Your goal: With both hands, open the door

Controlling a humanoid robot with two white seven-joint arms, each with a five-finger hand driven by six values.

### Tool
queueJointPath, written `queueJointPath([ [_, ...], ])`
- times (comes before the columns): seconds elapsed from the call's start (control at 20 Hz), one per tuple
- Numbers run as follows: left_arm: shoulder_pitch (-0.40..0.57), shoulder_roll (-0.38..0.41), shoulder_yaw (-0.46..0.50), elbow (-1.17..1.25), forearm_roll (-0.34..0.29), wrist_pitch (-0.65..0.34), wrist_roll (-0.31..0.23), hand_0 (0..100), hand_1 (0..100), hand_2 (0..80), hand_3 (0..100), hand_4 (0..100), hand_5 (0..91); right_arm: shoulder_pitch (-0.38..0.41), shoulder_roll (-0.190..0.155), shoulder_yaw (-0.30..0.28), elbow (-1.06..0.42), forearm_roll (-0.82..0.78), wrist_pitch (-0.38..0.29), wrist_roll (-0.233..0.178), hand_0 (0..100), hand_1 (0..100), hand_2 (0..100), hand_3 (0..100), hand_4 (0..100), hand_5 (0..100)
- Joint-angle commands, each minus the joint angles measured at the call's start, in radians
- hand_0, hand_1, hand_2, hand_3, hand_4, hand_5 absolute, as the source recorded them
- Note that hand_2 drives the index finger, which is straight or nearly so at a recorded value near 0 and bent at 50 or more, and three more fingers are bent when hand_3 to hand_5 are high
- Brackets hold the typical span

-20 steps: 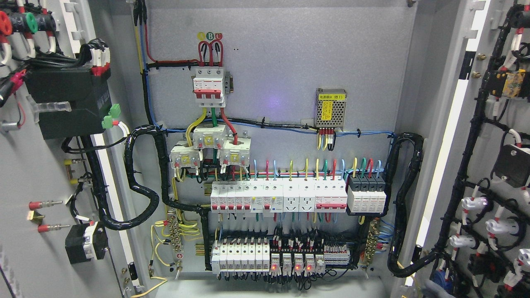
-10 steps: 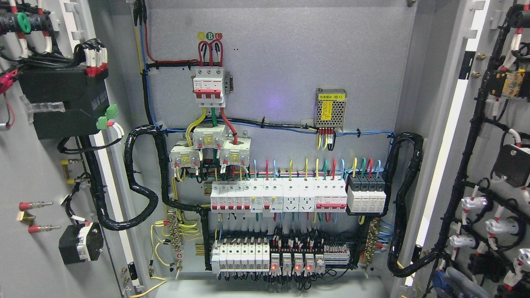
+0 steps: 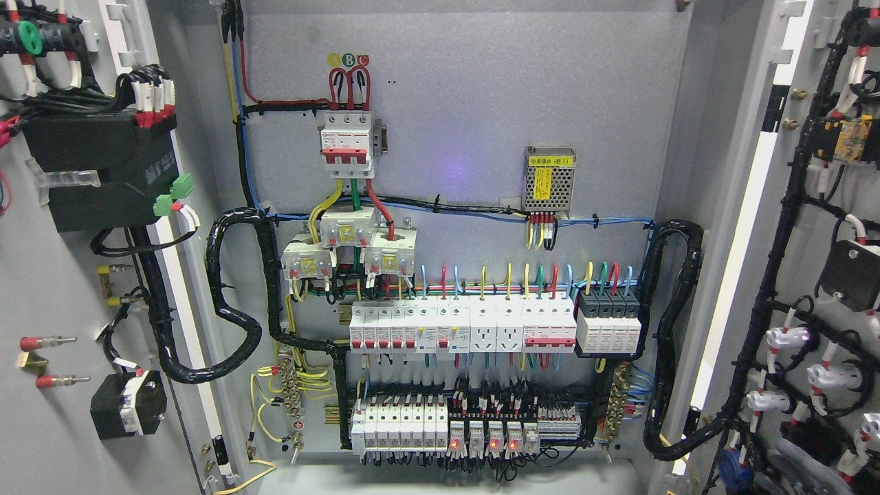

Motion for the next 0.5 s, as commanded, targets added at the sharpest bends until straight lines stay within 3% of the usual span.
queueJointPath([
  [0.0, 0.006, 0.012, 0.021, -0.002, 0.055, -0.103, 0.015, 0, 0, 0.0, 0, 0, 0.0, 0.008, -0.016, -0.035, 0.026, -0.069, 0.0, 0.004, 0, 0, 0, 0, 0, 0],
  [0.2, 0.008, 0.018, 0.028, 0.003, 0.07, -0.095, 0.033, 0, 0, 0.0, 0, 0, 0.0, 0.01, -0.021, -0.06, 0.032, -0.076, 0.0, 0.01, 0, 0, 0, 0, 0, 0],
  [0.45, 0.014, 0.037, 0.059, 0.003, 0.15, -0.095, 0.033, 0, 0, 0.0, 0, 0, 0.0, 0.025, -0.022, -0.069, 0.035, -0.077, 0.002, 0.01, 0, 0, 0, 0, 0, 0],
])
